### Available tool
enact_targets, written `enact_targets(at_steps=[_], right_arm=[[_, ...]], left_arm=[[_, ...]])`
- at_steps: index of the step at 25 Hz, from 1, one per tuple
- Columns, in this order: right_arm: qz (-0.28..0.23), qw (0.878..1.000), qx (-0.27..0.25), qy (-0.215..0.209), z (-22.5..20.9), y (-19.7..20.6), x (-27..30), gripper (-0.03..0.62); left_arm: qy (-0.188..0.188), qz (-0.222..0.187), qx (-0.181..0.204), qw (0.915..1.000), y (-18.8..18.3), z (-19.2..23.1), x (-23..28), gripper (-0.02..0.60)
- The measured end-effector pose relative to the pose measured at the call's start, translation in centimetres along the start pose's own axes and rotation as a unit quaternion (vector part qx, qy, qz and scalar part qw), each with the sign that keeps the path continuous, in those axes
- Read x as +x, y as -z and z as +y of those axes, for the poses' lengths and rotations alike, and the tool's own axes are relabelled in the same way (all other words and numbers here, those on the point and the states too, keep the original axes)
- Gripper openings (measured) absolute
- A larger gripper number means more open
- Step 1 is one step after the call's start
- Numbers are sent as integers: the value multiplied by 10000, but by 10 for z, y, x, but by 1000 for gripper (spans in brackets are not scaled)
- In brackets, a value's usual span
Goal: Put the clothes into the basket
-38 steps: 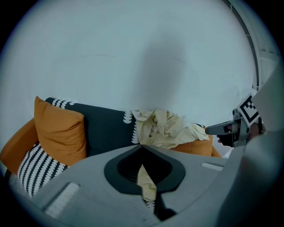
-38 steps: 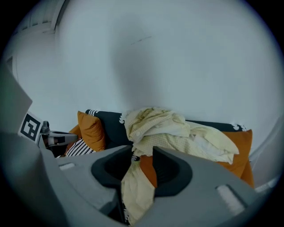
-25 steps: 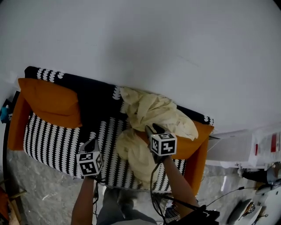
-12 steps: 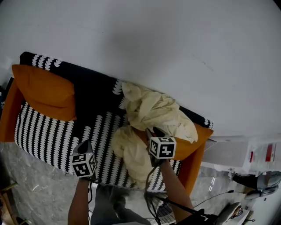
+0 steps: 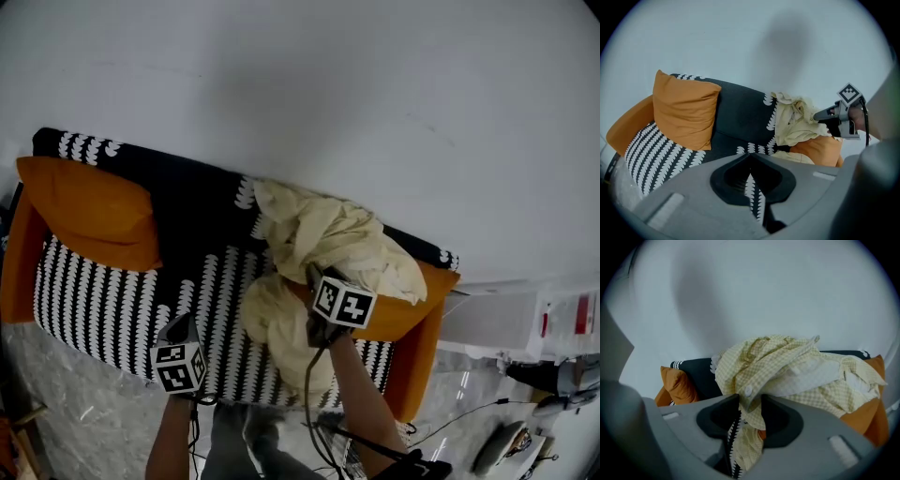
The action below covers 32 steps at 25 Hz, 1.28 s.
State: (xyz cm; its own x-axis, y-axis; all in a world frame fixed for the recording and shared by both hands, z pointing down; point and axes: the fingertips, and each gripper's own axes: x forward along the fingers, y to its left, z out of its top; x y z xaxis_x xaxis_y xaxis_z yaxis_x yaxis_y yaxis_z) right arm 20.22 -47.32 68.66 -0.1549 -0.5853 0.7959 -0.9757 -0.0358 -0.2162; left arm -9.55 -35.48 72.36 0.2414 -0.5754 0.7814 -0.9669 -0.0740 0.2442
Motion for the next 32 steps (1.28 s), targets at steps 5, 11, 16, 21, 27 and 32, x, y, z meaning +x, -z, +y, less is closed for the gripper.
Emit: enact_targets(at_steps=[5, 11, 16, 21, 27, 32], right_arm=[[-151, 9992, 251, 284, -6, -5, 18, 156], [-346, 9966, 35, 744, -14, -7, 32, 130], [-426, 9960, -247, 747, -14, -5, 31, 41], [-460, 9956, -489, 658, -10, -6, 15, 21], [-628, 9950, -612, 484, -2, -8, -14, 21], [-952, 9935, -520, 341, -4, -17, -67, 17]], left_arm=[[7, 119, 95, 9999, 12, 5, 6, 3], [61, 226, 127, 9996, 25, 8, 14, 3], [66, 196, 177, 9996, 26, 11, 16, 3], [88, 121, 168, 9997, 24, 9, 11, 3], [202, -61, 277, 9994, 13, -9, -3, 3], [360, -357, 475, 9976, -8, -40, -28, 3]])
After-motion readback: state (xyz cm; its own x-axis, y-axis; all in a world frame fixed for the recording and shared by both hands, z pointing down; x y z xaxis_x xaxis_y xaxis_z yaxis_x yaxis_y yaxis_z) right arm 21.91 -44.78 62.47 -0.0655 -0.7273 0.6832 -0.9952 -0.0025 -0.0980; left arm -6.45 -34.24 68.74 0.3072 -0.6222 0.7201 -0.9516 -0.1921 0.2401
